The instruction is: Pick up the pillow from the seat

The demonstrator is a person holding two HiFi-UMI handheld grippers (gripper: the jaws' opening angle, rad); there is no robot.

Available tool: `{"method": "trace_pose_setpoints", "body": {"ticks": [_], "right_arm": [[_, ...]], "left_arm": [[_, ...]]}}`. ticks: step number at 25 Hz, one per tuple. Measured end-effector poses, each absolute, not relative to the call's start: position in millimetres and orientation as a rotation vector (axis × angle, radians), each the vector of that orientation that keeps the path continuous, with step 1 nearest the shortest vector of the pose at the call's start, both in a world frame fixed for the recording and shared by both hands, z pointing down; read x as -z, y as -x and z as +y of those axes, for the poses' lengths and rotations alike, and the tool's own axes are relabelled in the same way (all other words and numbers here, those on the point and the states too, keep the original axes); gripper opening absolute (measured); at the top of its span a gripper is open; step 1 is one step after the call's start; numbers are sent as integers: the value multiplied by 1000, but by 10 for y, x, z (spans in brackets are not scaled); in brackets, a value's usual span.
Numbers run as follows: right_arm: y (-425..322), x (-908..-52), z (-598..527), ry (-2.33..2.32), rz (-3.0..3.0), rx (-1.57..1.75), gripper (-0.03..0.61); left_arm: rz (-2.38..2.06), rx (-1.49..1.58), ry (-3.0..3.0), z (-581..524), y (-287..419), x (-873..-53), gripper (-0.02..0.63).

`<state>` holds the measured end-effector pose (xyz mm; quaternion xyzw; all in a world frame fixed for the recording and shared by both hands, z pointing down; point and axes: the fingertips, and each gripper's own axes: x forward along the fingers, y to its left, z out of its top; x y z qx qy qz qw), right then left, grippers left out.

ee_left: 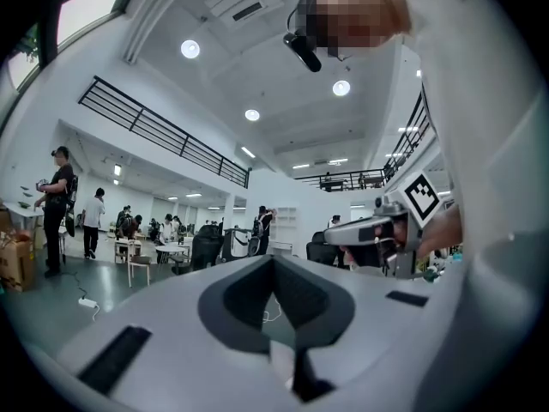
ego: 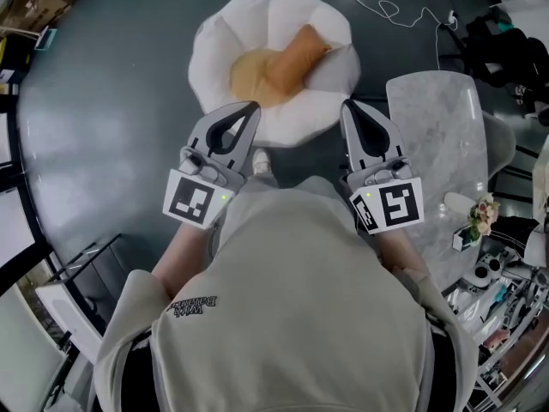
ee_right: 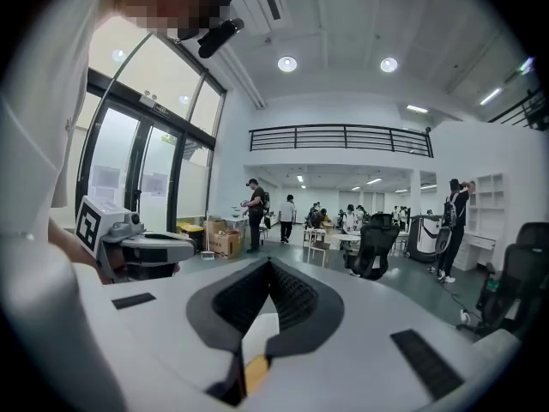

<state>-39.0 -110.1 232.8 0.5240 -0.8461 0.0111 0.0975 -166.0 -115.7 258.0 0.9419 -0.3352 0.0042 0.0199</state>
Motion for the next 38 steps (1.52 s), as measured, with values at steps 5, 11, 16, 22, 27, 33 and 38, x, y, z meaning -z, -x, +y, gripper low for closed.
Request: {"method": "trace_pose_setpoints", "body": {"ticks": [5, 11, 16, 22, 27, 33, 38], "right_arm": [[464, -2300, -1218, -1524, -2531, -30, 9], [375, -2343, -1363, -1494, -2551, -30, 9], [184, -2378, -1497, -1463, -2590, -6, 9], [-224, -2430, -1689, -1465, -2620, -26, 10], [-547, -2571, -1967, -1523, -2632, -142, 11], [-820, -2859, -2475, -1593, -2602, -195, 11], [-1023, -3134, -2972, -1665, -2561, -274, 92]], "left_arm": [[-1045, -9, -2930, -1230, 1665, -2563, 9], [-1076, -6, -2899, -1278, 1582, -2595, 9], [-1172, -33, -2877, -1402, 1436, -2597, 9], [-1278, -65, -2879, -1576, 1101, -2509, 9], [-1240, -107, -2905, -1793, 742, -2555, 9], [-1199, -87, -2906, -2259, 405, -2684, 9], [-1197, -20, -2885, -2666, 300, -2861, 9]]}}
